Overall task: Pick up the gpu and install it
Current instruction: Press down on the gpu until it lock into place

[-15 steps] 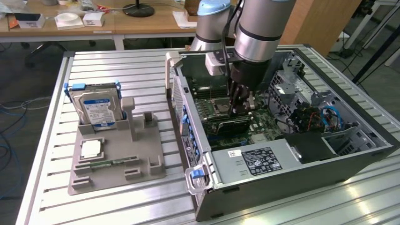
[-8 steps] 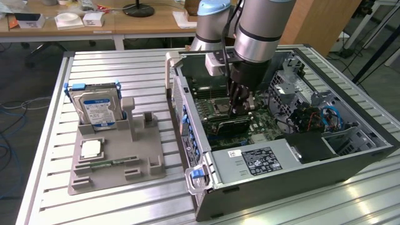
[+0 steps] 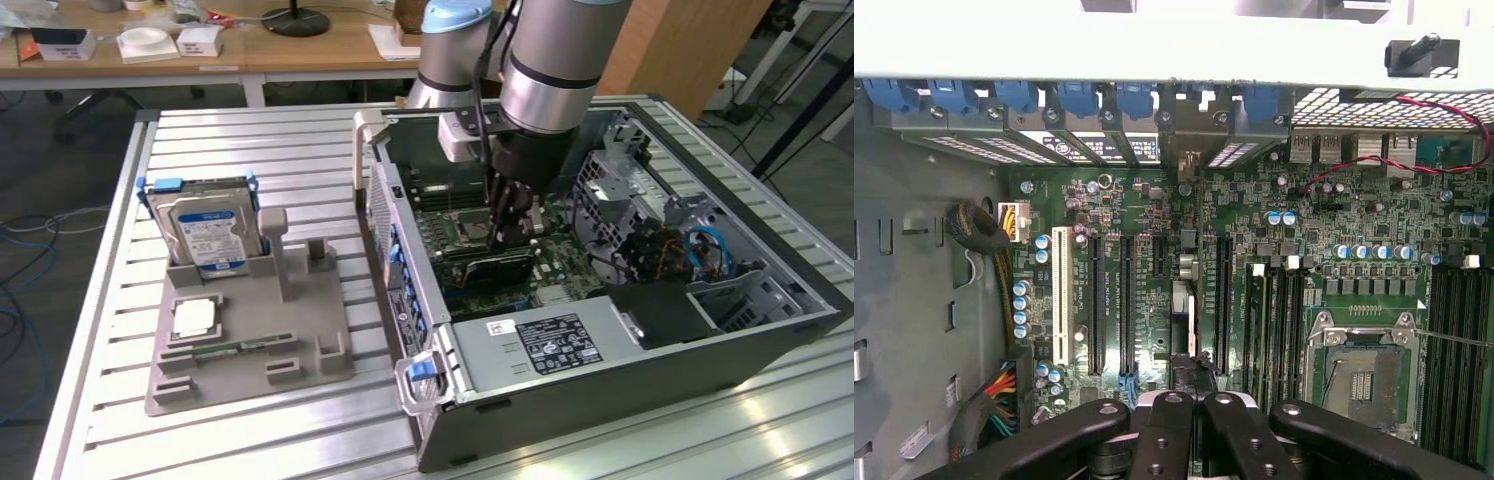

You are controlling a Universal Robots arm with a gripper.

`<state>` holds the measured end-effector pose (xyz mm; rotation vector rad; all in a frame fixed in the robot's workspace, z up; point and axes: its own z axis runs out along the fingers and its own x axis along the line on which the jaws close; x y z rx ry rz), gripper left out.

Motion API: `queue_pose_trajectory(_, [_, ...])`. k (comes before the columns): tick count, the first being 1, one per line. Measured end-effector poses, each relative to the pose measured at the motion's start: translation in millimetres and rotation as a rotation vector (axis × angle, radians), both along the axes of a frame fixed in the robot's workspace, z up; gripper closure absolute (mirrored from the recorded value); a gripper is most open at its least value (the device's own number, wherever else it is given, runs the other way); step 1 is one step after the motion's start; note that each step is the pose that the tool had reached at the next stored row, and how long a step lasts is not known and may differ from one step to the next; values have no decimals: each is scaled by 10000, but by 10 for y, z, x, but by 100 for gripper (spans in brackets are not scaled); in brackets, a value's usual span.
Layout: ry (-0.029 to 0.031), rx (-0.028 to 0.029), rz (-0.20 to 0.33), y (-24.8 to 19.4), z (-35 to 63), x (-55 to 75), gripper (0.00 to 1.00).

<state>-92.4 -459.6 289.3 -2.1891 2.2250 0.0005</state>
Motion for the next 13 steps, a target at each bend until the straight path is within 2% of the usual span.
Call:
queue_pose_trajectory(5, [-1,1,0,0,-2,0,89])
queue_pose_trajectory(13, [-1,1,0,0,-136,0,89])
